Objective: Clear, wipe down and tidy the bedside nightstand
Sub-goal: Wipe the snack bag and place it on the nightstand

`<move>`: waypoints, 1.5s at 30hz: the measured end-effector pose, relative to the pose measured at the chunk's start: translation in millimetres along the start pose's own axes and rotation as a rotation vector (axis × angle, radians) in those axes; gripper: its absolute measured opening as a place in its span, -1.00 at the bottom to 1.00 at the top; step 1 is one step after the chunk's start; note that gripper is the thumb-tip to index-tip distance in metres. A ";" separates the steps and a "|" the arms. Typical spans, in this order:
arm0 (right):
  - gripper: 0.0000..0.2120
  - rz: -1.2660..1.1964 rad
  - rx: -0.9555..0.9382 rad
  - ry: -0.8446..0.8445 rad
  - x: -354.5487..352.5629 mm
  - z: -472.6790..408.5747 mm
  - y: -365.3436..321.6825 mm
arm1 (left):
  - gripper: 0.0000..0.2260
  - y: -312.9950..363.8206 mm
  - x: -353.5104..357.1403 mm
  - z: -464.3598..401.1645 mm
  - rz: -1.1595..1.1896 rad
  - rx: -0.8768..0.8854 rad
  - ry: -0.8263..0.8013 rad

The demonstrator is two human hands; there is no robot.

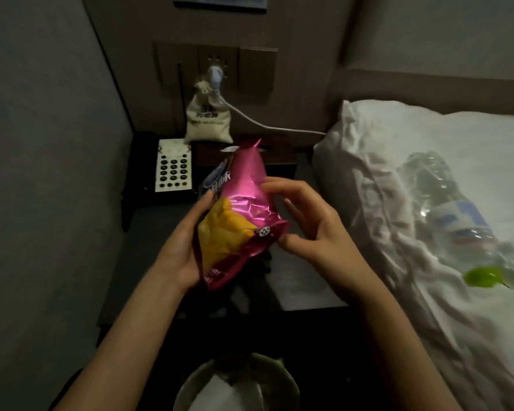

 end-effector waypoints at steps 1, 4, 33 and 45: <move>-0.42 -0.045 0.070 0.044 -0.1 -8.2 18.4 | -0.64 5.6 -8.2 -6.2 0.021 0.035 0.013; -0.44 0.179 0.274 0.153 -1.3 -25.8 78.5 | -0.64 25.6 -30.1 -22.6 0.007 0.154 0.200; -0.89 -0.162 0.139 0.607 -17.4 -65.8 129.2 | -0.61 3.9 -34.0 -70.0 -0.530 0.186 0.089; -0.57 0.619 -0.121 0.088 12.6 -60.4 122.2 | -0.69 0.0 -28.1 -74.6 -0.625 0.244 0.118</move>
Point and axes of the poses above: each hand's wrist, its own z-axis away from the middle knuckle, its own x-axis out of the palm, y = z × x, the point moved 3 cm from there along -z, towards the middle knuckle, and after that the axes turned 5 degrees about y, right-handed, at the moved point
